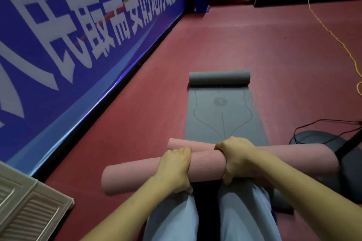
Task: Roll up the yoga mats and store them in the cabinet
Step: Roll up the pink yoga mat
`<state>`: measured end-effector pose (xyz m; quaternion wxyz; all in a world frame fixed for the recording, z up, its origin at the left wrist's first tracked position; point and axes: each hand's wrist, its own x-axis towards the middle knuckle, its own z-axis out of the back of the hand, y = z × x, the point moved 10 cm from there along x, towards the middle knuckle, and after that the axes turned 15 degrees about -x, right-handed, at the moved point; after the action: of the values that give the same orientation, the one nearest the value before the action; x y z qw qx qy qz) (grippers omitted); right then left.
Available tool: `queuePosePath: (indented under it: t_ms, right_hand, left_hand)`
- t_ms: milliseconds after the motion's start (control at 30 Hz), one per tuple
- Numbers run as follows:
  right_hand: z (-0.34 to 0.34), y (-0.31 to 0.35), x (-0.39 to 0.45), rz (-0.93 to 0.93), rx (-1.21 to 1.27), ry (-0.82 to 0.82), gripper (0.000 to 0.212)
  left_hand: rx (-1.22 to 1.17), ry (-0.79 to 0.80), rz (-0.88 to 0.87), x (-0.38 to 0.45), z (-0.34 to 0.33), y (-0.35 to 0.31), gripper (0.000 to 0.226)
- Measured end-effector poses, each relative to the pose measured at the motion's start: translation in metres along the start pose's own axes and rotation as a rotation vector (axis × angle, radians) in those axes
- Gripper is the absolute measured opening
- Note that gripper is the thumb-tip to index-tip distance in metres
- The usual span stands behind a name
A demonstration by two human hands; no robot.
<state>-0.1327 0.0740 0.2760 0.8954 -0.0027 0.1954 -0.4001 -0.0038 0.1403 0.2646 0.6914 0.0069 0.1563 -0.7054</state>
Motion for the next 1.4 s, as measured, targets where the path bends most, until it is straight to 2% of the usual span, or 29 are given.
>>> queuePosePath:
  t_ms: [100,267,500,933,1067,1233,1400]
  right_hand:
    - [-0.006,0.004,-0.001,-0.013,-0.045,-0.066,0.076]
    - [-0.012,0.008,-0.003,-0.020,-0.099,-0.201,0.071]
    - [-0.013,0.000,0.002,-0.065,-0.109,-0.176,0.074]
    - [0.003,0.019,-0.038,-0.136,-0.114,-0.349,0.060]
    - [0.002,0.025,-0.073,-0.266,-0.116,-0.374,0.064]
    - [0.005,0.043,-0.128,-0.334,-0.051,-0.503,0.068]
    - [-0.020,0.065,-0.170,-0.349,0.043,-0.484,0.067]
  left_hand:
    - [0.003,0.059,0.009,0.012,0.003,0.007,0.073]
    - [-0.029,0.148,0.008,0.027,0.002,0.014,0.075]
    - [-0.040,0.108,-0.007,0.027,0.000,0.008,0.075]
    - [-0.037,0.002,-0.059,-0.007,0.010,0.004,0.071]
    - [0.029,-0.050,-0.175,-0.033,0.014,-0.013,0.059]
    - [0.016,-0.087,-0.255,-0.074,0.013,-0.033,0.045]
    - [-0.013,-0.149,-0.342,-0.118,-0.007,-0.048,0.055]
